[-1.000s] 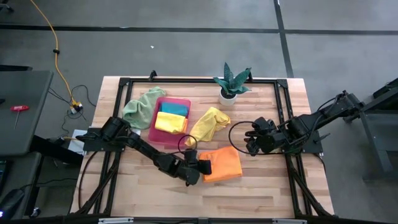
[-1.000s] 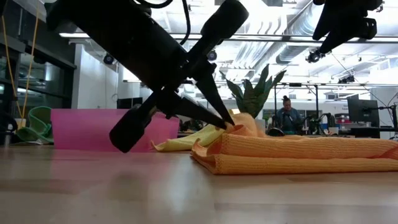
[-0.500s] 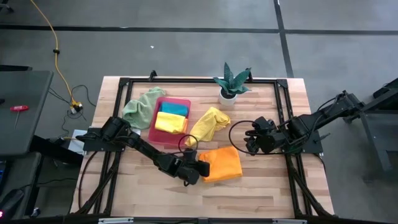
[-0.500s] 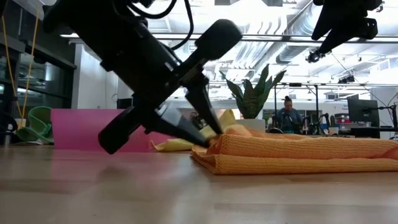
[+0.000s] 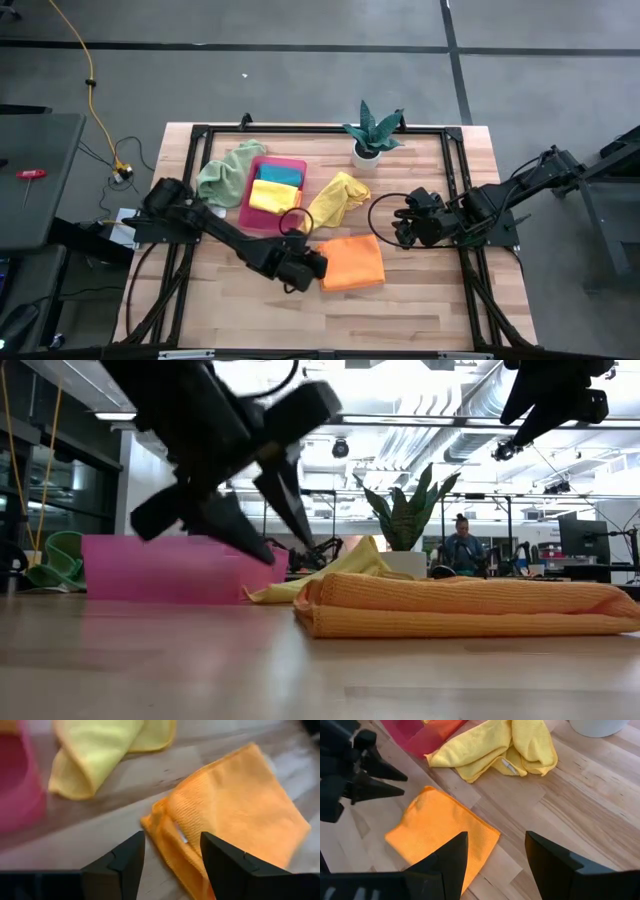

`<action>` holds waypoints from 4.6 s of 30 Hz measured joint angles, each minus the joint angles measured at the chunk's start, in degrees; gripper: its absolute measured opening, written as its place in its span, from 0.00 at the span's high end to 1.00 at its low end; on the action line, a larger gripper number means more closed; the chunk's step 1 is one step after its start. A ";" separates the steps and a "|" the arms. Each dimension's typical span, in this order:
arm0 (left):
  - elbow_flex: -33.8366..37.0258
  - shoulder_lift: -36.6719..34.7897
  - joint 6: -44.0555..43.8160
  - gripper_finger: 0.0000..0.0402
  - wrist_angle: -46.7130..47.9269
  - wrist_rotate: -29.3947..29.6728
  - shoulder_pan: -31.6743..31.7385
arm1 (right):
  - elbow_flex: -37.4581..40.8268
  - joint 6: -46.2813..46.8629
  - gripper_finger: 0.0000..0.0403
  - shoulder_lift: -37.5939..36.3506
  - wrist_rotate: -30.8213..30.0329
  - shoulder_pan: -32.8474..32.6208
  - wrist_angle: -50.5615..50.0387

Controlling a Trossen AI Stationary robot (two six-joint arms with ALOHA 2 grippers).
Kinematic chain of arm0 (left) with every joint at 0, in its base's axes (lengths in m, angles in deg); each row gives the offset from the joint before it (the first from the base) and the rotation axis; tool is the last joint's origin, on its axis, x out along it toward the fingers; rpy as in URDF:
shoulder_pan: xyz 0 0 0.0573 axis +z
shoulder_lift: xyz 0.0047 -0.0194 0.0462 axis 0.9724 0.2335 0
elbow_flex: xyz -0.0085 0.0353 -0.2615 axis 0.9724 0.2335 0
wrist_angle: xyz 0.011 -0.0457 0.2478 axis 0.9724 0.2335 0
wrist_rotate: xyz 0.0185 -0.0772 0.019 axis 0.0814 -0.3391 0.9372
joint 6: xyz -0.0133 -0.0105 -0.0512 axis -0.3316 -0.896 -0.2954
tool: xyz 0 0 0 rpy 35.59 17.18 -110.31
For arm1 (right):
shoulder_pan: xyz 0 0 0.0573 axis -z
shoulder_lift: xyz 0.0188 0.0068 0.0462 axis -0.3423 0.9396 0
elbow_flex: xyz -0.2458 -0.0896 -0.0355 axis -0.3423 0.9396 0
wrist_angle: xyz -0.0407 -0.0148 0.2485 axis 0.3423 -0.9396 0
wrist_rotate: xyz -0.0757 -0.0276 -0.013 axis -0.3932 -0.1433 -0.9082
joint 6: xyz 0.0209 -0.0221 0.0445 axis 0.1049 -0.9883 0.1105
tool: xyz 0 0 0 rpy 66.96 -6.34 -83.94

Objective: Fold microfiber towels
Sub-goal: Fold the orange microfiber cloth

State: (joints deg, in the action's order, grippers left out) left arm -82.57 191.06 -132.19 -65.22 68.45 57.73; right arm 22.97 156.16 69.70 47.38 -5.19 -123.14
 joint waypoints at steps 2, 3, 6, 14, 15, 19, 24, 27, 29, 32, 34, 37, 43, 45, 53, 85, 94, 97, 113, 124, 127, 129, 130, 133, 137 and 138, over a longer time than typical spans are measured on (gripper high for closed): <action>0.00 -1.22 3.90 0.54 0.22 -0.22 0.00 | 0.00 0.00 0.53 0.00 -0.01 0.00 0.04; 0.00 -1.68 5.60 0.53 -0.31 -0.20 -0.17 | 0.00 0.00 0.53 0.00 0.00 0.00 0.04; 0.00 -2.67 10.38 0.53 -5.24 1.12 -0.93 | 0.00 0.00 0.53 0.00 0.00 0.00 0.04; -0.02 0.09 27.98 0.73 -24.47 -8.79 1.58 | 0.00 0.00 0.53 0.00 -0.11 0.09 0.06; -0.02 0.62 27.71 0.79 -23.98 -9.24 2.16 | 0.00 0.00 0.53 0.00 -0.13 0.09 0.12; -0.03 2.09 26.51 0.97 -21.16 -10.68 4.25 | 0.00 0.00 0.53 0.00 -0.13 0.09 0.22; -0.07 2.18 27.21 0.99 -16.51 -10.38 5.33 | 0.00 0.12 0.53 0.00 -0.15 0.09 0.26; -0.03 2.18 28.70 0.99 -14.54 -10.63 5.38 | 0.00 0.39 0.53 0.00 -0.22 0.09 0.26; -0.03 2.18 29.61 1.00 -13.02 -10.79 5.33 | 0.00 0.39 0.53 0.00 -0.24 0.09 0.22; -0.02 2.18 31.00 1.00 -11.39 -10.66 5.25 | 0.00 0.39 0.53 0.00 -0.30 0.09 0.21; -0.02 2.18 31.62 1.00 -10.23 -10.77 5.25 | 0.00 0.40 0.53 0.00 -1.00 0.09 0.23; -0.02 2.18 31.73 1.00 -8.61 -11.22 5.25 | 0.00 0.42 0.53 0.00 -1.16 0.09 0.24; -0.02 2.18 32.41 1.00 -3.28 -11.46 5.25 | 0.00 0.42 0.53 0.00 -1.18 0.09 0.24; -0.02 2.18 31.28 1.00 -0.98 -12.18 5.25 | 0.00 0.44 0.53 0.00 -1.18 0.11 0.24; -0.04 -1.44 31.43 1.00 -3.83 -12.66 5.25 | 0.00 0.44 0.53 0.00 -1.25 0.10 0.23; -0.02 -41.45 78.13 1.00 -30.35 4.35 -23.67 | 0.09 22.00 0.53 33.51 21.29 0.35 12.87; -0.02 -41.36 77.49 1.00 -30.37 4.52 -24.04 | 0.09 23.08 0.53 36.65 21.53 2.78 20.62; -0.02 -41.36 77.47 1.00 -30.35 3.75 -24.04 | 0.09 24.42 0.53 36.70 21.58 2.86 18.77; -0.02 -41.36 77.64 1.00 -29.89 3.33 -24.02 | -0.17 28.47 0.65 38.58 22.33 2.62 18.54; 0.00 -41.35 77.70 1.00 -29.60 3.32 -24.02 | 0.26 26.76 0.98 34.43 21.29 0.49 2.49; 0.00 -41.34 78.66 1.00 -29.53 3.33 -24.02 | 0.07 28.33 0.97 31.42 20.90 -1.40 -5.24; 0.00 -41.34 79.58 1.00 -29.52 3.50 -24.04 | 0.17 30.35 0.99 29.60 20.70 -2.99 -9.57; 0.00 -41.34 79.90 1.00 -29.52 3.62 -24.04 | 0.17 31.50 0.99 28.71 20.33 -3.86 -10.74; 0.00 -41.34 80.07 1.00 -29.57 3.80 -24.02 | 1.97 36.13 0.99 26.12 20.41 -6.49 -12.25; 0.00 -41.35 80.01 1.00 -29.68 3.80 -24.04 | 9.39 44.00 0.99 21.71 23.41 -10.67 -4.56; 0.00 -41.34 79.65 1.00 -29.68 3.80 -24.02 | 10.99 45.89 0.99 20.66 24.04 -11.67 -3.07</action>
State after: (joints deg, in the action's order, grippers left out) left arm -82.57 149.72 -52.54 -94.90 72.25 33.71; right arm 33.96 202.06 90.36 71.42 -16.87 -126.21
